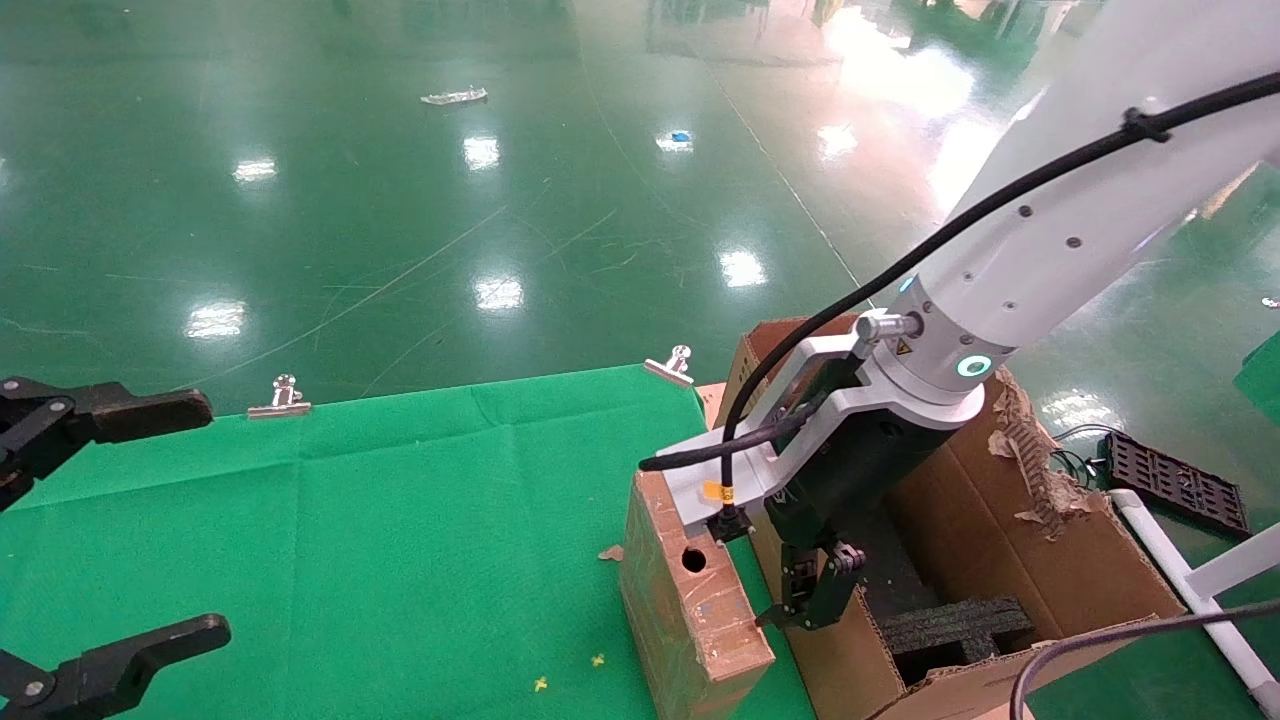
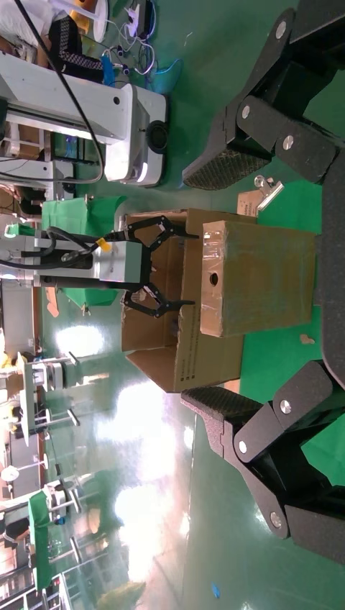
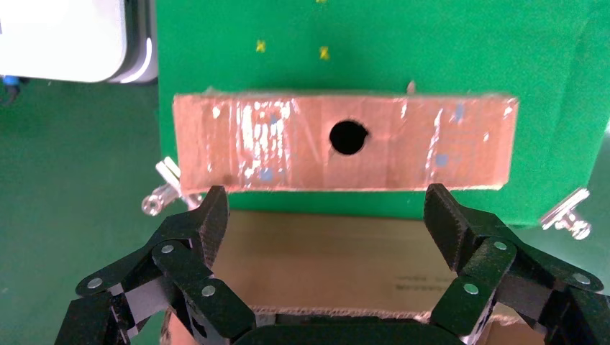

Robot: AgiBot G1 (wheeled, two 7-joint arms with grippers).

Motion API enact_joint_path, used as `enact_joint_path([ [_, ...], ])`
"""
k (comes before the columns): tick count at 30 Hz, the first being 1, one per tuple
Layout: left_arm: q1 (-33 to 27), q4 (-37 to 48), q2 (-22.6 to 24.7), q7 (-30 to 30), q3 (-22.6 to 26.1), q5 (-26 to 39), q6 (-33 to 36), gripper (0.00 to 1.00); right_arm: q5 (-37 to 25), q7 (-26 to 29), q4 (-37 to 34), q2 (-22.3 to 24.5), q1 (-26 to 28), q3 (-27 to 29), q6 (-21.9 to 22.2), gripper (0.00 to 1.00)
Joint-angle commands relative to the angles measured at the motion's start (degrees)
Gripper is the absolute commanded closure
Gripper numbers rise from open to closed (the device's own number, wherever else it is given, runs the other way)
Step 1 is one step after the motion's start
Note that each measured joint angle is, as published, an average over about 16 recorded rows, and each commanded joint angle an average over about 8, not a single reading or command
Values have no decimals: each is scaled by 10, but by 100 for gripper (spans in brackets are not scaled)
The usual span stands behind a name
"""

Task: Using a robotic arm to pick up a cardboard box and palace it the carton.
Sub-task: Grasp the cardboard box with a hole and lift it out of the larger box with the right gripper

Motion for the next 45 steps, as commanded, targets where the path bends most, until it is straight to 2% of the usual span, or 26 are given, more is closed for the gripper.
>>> enact_joint_path([
  [1,0,0,0,0,0,0,0,0,2,7,0,-8,12,-23,2,0],
  [12,0,0,0,0,1,0,0,0,21,57,-2,-31,49,-89,14,0],
  [15,0,0,0,0,1,0,0,0,19,127,-7,-29,58,-100,27,0],
  [19,0,0,0,0,1,-1,0,0,28,273,-13,-20,63,-105,50,0],
  [21,0,0,0,0,1,-1,0,0,46,341,-18,-15,60,-104,60,0],
  [24,0,0,0,1,1,-1,0,0,76,406,-32,-8,50,-103,67,0],
  [30,0,0,-1,1,1,-1,-1,0,106,478,-72,-12,22,-111,76,0],
  [37,0,0,-1,1,2,-1,-1,0,103,503,-92,-27,-4,-123,87,2],
  [38,0,0,-1,1,2,-1,-1,0,100,505,-92,-29,-5,-125,88,5],
  [39,0,0,-1,1,2,-1,-1,0,97,507,-91,-31,-6,-126,90,13],
  [41,0,0,-1,1,2,-1,-1,2,91,510,-87,-33,-7,-128,93,38],
  [43,0,0,-1,1,2,-1,-1,17,85,513,-81,-35,-6,-129,97,63],
  [45,0,0,-1,1,2,-1,-1,41,79,517,-73,-36,-6,-131,100,86],
])
